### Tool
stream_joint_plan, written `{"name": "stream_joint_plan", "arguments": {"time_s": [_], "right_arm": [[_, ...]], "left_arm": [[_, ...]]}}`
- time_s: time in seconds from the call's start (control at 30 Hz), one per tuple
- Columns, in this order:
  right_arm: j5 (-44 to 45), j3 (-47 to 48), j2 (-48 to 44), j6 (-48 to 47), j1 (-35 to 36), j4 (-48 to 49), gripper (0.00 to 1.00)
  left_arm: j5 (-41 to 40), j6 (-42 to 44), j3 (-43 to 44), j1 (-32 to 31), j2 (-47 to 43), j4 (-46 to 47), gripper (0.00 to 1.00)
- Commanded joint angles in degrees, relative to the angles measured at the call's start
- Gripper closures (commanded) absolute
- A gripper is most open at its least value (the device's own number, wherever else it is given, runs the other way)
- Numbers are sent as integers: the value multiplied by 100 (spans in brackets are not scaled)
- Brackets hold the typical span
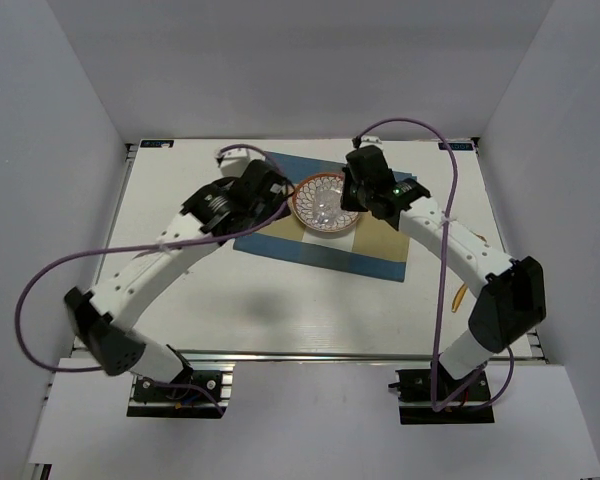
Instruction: Set the dinner table for one person
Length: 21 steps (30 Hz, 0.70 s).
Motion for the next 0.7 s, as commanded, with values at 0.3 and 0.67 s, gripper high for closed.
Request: {"name": "stream_joint_plan", "arguments": {"time_s": [0.3,0.67], "right_arm": [[-411,2263,1847,-293,-1711,-520,100],[-272,4497,3965,-644,-2538,-1250,100]], "left_arm": [[-1239,994,-2969,53,-3512,-738,2],[-1345,968,-3684,-9,-4656,-238,2]]}}
